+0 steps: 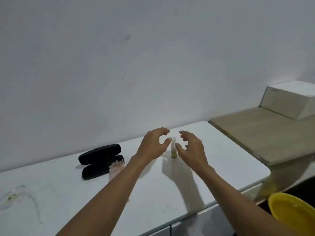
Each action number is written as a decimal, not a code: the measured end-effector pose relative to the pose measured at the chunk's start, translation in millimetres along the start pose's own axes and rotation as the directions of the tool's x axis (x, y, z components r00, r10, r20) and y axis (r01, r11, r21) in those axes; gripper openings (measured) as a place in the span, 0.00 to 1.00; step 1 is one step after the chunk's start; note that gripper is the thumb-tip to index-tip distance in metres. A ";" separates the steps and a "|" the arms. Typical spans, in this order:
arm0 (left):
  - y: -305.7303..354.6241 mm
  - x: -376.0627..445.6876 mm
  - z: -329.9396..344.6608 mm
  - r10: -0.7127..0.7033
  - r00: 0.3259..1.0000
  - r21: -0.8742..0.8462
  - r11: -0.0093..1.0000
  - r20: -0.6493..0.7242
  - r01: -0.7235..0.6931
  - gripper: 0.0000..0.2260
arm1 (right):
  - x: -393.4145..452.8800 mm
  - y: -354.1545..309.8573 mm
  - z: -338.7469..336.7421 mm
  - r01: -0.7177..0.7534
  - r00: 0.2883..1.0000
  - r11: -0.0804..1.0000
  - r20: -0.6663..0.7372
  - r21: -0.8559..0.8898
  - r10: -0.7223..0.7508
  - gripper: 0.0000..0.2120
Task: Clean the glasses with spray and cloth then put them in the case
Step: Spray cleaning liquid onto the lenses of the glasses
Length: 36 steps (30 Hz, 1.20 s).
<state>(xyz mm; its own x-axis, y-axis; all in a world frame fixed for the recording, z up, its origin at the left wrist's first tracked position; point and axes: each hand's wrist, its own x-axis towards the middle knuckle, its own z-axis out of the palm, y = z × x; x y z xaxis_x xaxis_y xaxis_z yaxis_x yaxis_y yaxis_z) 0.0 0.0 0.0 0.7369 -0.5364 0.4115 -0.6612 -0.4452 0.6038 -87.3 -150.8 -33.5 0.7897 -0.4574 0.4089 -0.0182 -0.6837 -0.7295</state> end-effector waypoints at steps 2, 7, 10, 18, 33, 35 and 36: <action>-2.6 -1.8 11.4 -0.017 1.000 -0.107 0.994 0.012 0.018 0.15 | -4.5 8.1 7.1 -0.009 1.000 0.999 0.004 0.050 0.008 0.26; -12.0 2.2 36.0 0.004 1.000 -0.221 0.975 0.021 0.001 0.14 | -3.5 24.8 24.8 -0.007 0.999 0.993 0.045 0.121 0.002 0.21; -15.0 4.4 42.6 0.014 0.999 -0.241 0.970 -0.035 -0.023 0.10 | -3.0 32.7 27.4 -0.014 0.995 0.990 0.095 0.140 0.001 0.09; -6.1 9.7 42.3 -0.085 0.990 -0.360 0.932 -0.110 0.040 0.07 | -2.9 32.5 24.6 -0.081 0.989 0.982 0.132 0.168 0.059 0.04; -35.7 -22.3 43.0 -0.345 0.939 -0.229 0.913 0.004 0.336 0.09 | -3.2 31.7 32.4 -0.093 0.992 0.990 0.098 0.106 0.082 0.06; -34.4 -26.8 47.9 -0.351 0.936 -0.211 0.913 0.032 0.349 0.11 | -3.1 31.8 33.5 -0.093 0.992 0.991 0.095 0.098 0.083 0.06; -33.8 -28.6 50.6 -0.343 0.938 -0.203 0.917 0.035 0.343 0.11 | -3.1 31.9 33.8 -0.096 0.992 0.991 0.096 0.097 0.087 0.06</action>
<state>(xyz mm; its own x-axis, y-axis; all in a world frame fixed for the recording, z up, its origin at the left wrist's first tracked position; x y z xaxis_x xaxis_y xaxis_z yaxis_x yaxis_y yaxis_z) -5.8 -5.8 -66.8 0.9137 -0.3757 0.1547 -0.3248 -0.4467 0.8336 -69.5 -152.0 -76.6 0.8404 -0.4581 0.2895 -0.0346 -0.5785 -0.8149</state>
